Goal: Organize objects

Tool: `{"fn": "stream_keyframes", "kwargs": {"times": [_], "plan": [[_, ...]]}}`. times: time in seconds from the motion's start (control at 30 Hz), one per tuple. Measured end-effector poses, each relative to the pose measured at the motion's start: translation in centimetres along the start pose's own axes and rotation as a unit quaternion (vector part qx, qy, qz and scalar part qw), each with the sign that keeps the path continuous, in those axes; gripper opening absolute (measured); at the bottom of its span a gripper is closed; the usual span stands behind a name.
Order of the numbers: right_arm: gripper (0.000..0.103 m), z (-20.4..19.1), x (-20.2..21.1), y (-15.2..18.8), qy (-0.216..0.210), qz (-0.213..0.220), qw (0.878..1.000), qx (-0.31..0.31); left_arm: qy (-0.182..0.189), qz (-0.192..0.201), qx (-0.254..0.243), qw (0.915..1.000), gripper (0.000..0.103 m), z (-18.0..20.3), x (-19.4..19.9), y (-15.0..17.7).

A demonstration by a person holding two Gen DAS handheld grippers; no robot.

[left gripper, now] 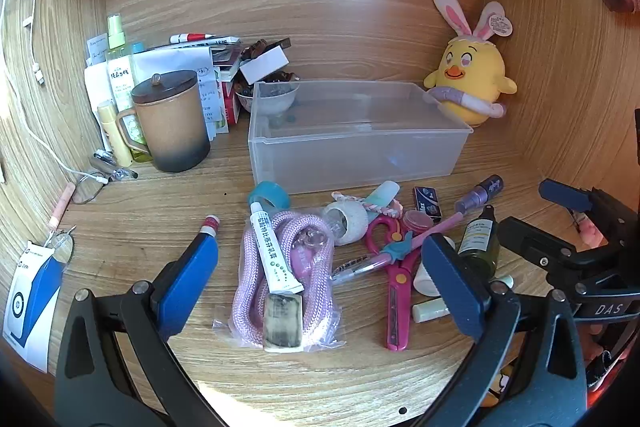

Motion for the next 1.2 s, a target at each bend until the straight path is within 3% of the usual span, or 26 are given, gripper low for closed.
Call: {"fn": "stream_keyframes", "kwargs": {"times": [1.2], "plan": [[0.103, -0.14, -0.31, -0.55, 0.004, -0.001, 1.000, 0.006, 0.007, 0.005, -0.001, 1.0000, 0.103, 0.34, 0.22, -0.34]]}}
Point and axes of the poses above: each gripper's, at about its wrist camera, not at the fingertips, and x roughly against the way its jaws point, z to its right, y to its underside, the point moved 3 cm from there along -x, roughly the way its jaws point, and after that the axes turned 2 degrees about -y, right-handed, at the moved point
